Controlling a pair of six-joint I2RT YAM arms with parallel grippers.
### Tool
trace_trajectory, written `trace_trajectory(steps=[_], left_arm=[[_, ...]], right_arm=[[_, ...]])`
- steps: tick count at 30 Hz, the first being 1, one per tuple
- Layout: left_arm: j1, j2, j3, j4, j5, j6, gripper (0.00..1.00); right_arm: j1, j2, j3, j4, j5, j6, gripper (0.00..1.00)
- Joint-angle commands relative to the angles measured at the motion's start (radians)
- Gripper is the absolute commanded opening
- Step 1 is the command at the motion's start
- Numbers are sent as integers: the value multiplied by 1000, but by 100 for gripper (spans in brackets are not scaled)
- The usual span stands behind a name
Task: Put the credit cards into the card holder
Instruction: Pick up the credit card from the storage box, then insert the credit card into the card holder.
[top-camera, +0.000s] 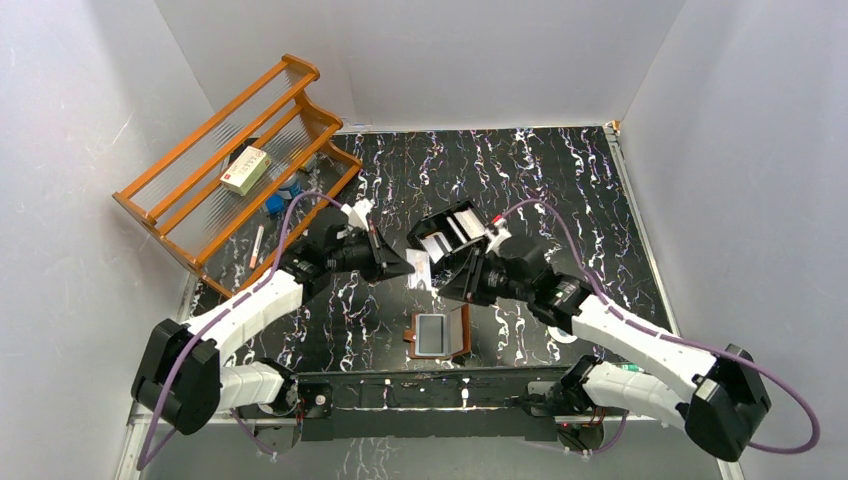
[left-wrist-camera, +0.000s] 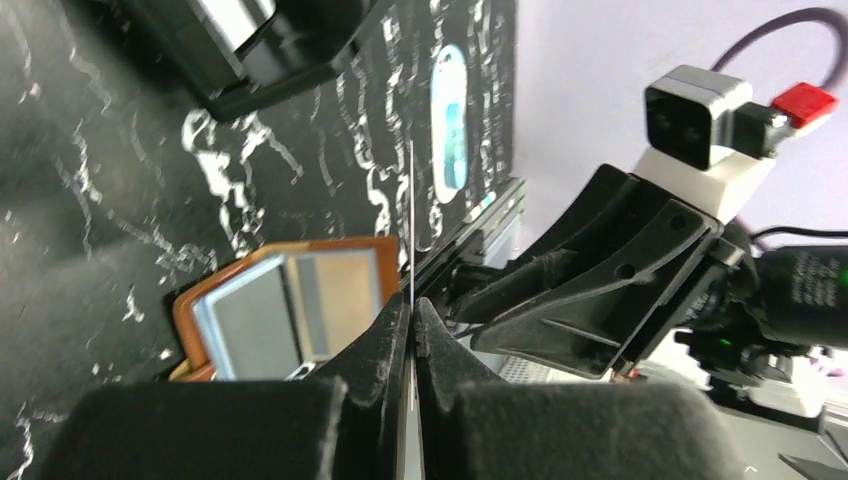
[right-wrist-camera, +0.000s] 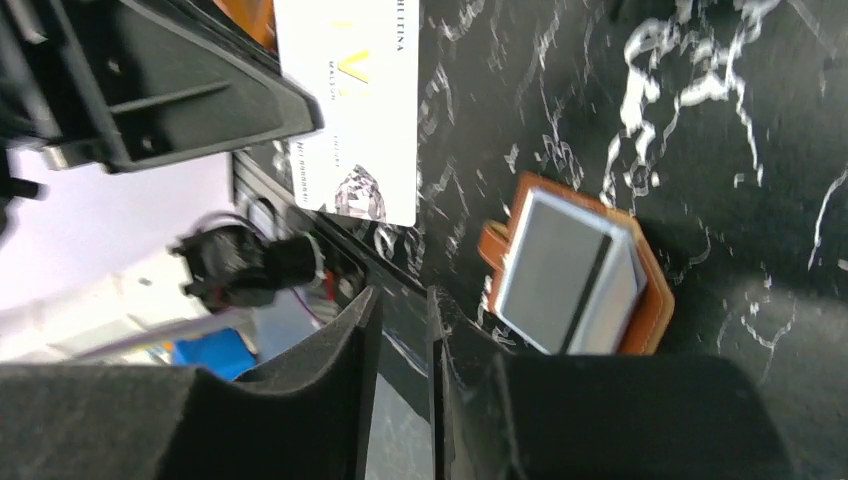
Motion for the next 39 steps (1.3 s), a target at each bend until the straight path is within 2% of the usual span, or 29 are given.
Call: trace_trajectory(steps=[1, 7, 12, 27, 39], left_arm=[[-57, -75, -52, -161, -54, 44, 0], [-125, -86, -89, -152, -90, -1, 0], [-187, -57, -141, -44, -99, -85, 0], [-295, 56, -247, 177, -202, -244, 0], [-383, 233, -171, 154, -291, -193, 0]], right_arm=[[144, 44, 15, -115, 176, -14, 28], [171, 131, 16, -188, 243, -57, 21], [171, 162, -17, -223, 291, -85, 17], [171, 209, -144, -157, 355, -70, 21], [172, 174, -208, -92, 338, -31, 21]])
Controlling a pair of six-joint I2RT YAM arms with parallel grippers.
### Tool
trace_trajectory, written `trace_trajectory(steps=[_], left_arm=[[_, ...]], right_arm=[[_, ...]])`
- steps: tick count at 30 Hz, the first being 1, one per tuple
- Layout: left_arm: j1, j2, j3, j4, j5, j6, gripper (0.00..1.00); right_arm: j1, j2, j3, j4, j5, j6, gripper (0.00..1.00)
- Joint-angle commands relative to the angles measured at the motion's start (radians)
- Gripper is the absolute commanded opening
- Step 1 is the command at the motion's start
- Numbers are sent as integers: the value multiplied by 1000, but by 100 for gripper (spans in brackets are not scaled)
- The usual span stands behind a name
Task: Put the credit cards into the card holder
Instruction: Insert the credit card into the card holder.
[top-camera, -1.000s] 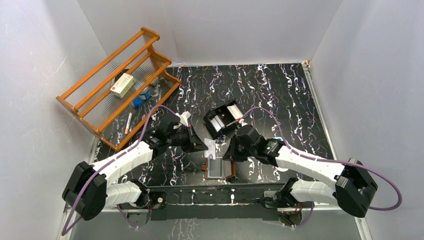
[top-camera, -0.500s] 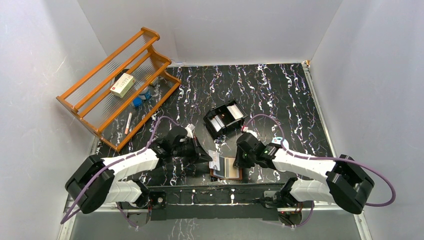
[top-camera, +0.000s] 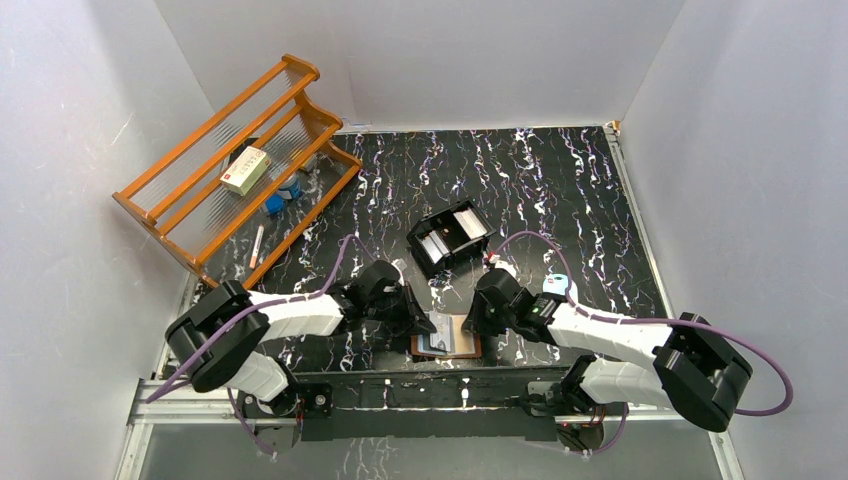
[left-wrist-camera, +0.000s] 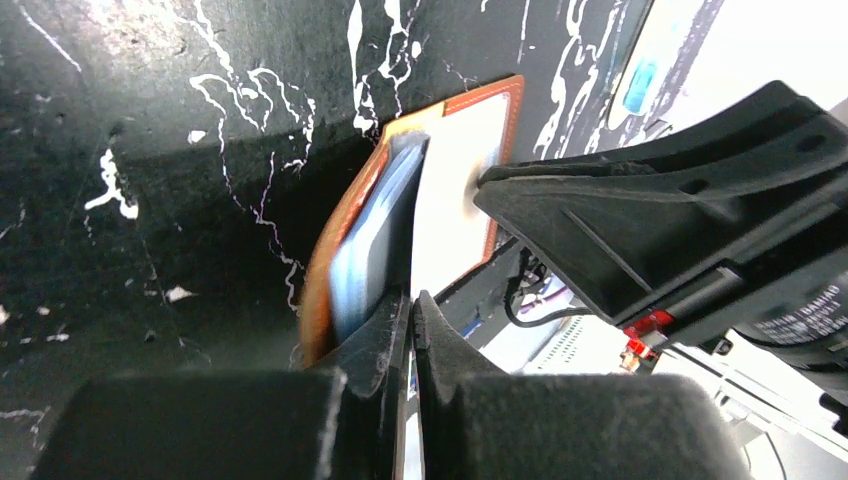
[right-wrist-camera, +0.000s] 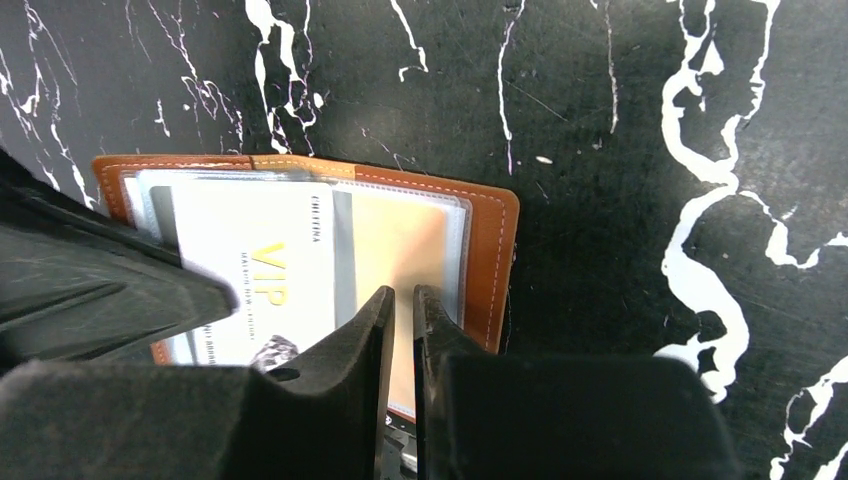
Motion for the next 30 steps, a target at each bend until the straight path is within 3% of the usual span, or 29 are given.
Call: trace_trajectory(steps=[1, 7, 18, 30], left_arm=[[-26, 53, 39, 0, -45, 20, 0], [-41, 82, 51, -36, -74, 24, 0], [-57, -37, 27, -189, -158, 15, 0], [-84, 63, 67, -164, -131, 19, 0]], right_arm=[[2, 10, -41, 5, 7, 12, 21], [2, -4, -61, 25, -1, 24, 21], [2, -26, -78, 15, 21, 33, 21], [2, -30, -84, 24, 26, 44, 21]])
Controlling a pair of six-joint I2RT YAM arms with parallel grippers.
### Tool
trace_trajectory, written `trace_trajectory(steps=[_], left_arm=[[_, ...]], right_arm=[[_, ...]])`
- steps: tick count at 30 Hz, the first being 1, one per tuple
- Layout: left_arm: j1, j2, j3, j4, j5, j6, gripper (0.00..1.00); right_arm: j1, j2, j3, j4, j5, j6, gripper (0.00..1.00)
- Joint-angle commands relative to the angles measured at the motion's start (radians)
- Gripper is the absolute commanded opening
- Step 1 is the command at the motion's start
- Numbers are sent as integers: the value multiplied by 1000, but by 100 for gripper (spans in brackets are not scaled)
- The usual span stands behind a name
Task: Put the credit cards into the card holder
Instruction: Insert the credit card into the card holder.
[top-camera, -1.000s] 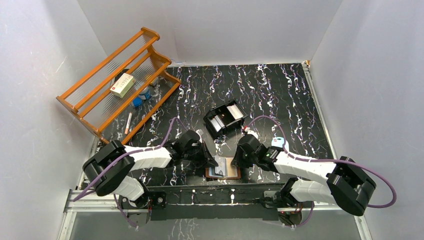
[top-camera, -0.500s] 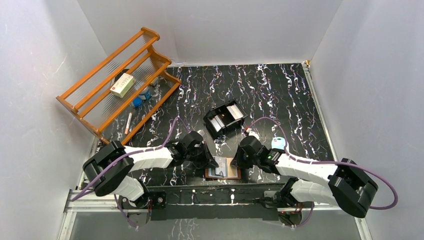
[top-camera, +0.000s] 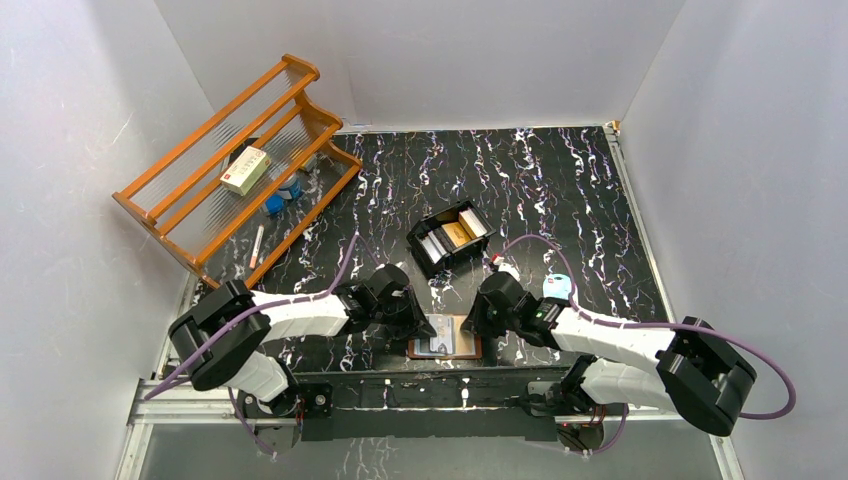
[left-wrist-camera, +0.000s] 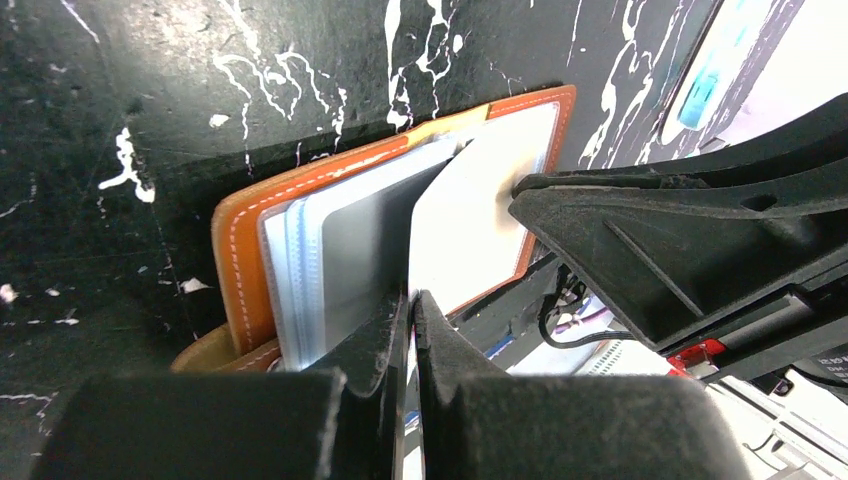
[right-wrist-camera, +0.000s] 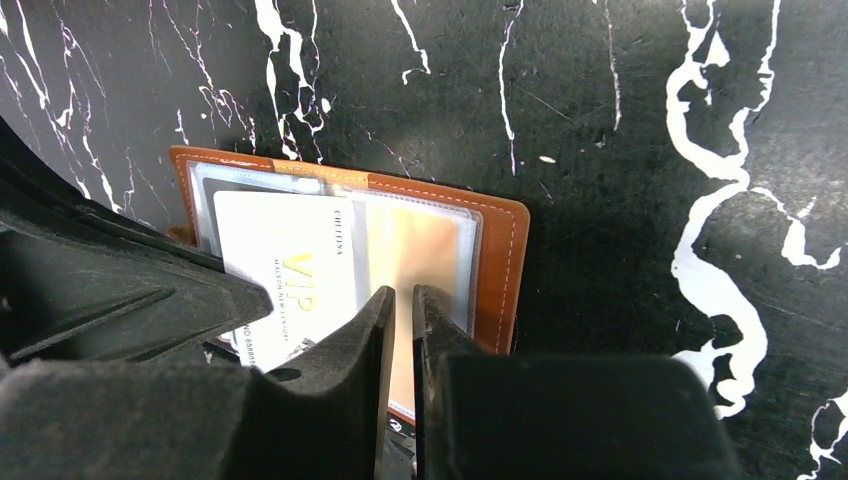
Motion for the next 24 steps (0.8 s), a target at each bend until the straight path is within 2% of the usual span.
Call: trace_trajectory(steps=[1, 19, 24], left_arm=[[-20, 34, 18, -53, -14, 10, 0], [-48, 131, 46, 24, -72, 15, 0], [-57, 145, 56, 28, -77, 21, 0]], right_arm=[[2, -4, -36, -45, 27, 2, 21], [2, -18, -44, -14, 14, 44, 21], [2, -87, 3, -122, 38, 37, 31]])
